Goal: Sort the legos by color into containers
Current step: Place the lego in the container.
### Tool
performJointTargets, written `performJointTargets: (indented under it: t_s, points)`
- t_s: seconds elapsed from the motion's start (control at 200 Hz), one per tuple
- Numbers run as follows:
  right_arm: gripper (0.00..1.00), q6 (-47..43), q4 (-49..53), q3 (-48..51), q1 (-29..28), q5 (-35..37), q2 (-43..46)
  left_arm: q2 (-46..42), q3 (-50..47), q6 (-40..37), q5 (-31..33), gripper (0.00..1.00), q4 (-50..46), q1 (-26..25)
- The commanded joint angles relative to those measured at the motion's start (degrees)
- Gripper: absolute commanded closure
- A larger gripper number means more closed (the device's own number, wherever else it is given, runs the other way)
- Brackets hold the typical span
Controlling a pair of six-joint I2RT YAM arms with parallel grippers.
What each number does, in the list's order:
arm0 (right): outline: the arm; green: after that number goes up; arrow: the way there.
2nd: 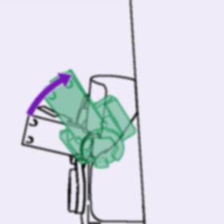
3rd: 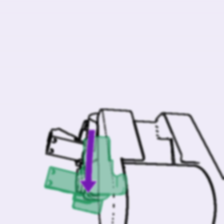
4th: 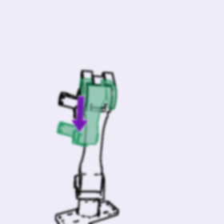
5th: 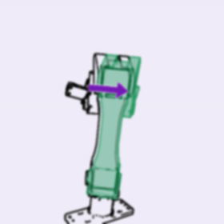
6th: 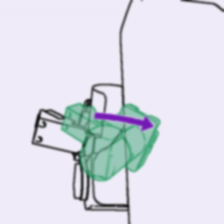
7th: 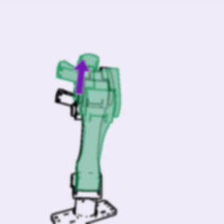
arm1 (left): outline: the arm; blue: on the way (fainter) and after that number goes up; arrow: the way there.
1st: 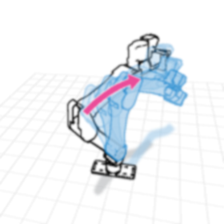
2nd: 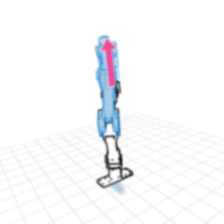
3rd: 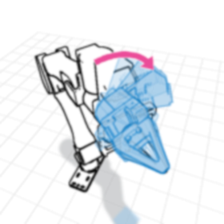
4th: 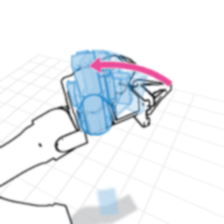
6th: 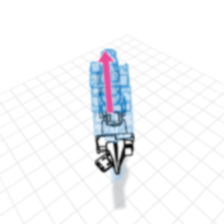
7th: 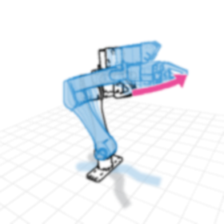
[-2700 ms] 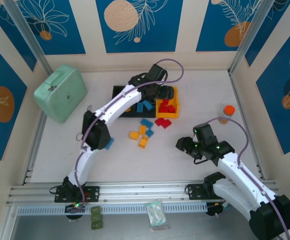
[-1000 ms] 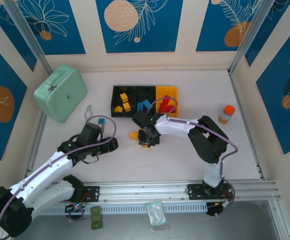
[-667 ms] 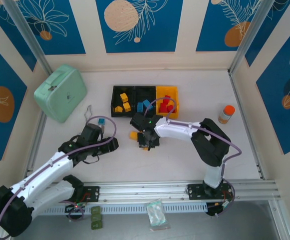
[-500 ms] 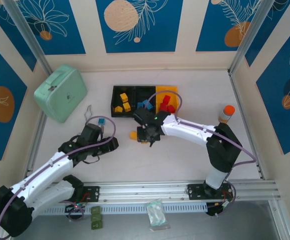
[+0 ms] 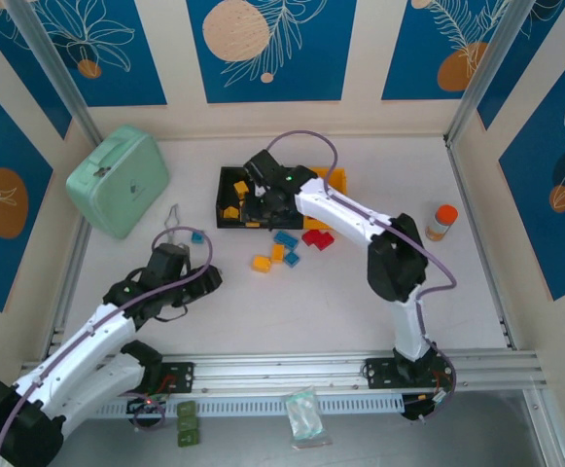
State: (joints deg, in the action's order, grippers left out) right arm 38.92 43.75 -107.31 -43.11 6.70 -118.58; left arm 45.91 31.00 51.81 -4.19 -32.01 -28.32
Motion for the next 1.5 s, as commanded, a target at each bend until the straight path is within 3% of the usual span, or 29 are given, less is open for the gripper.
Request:
performJointTargets:
  t_s: [0.0, 0.465, 0.93, 1.206, 1.496]
  points:
    - [0.76, -2.08, 2.75, -7.83, 0.81, -5.14, -5.76, 0.12, -0.08, 0.66, 0.58, 0.31, -1.91, 1.31]
    - [0.73, -0.95, 9.24, -40.59, 4.94, -12.04, -29.36, 1.75, -0.17, 1.29, 0.02, 0.31, -2.71, 2.52]
    - [0.52, -2.03, 8.91, -42.63, 5.41, -12.69, -28.21, 4.08, 0.73, 1.21, -0.17, 0.31, -1.04, 2.83]
    - [0.51, -4.34, 8.0, -32.38, 4.31, -10.41, -17.32, 4.79, 3.09, 0.14, 1.05, 0.31, -1.21, 3.11]
    - [0.51, -5.02, -6.48, 3.81, 2.51, -10.9, 7.68, 12.55, 11.36, -7.09, 2.34, 0.31, -2.96, 6.43]
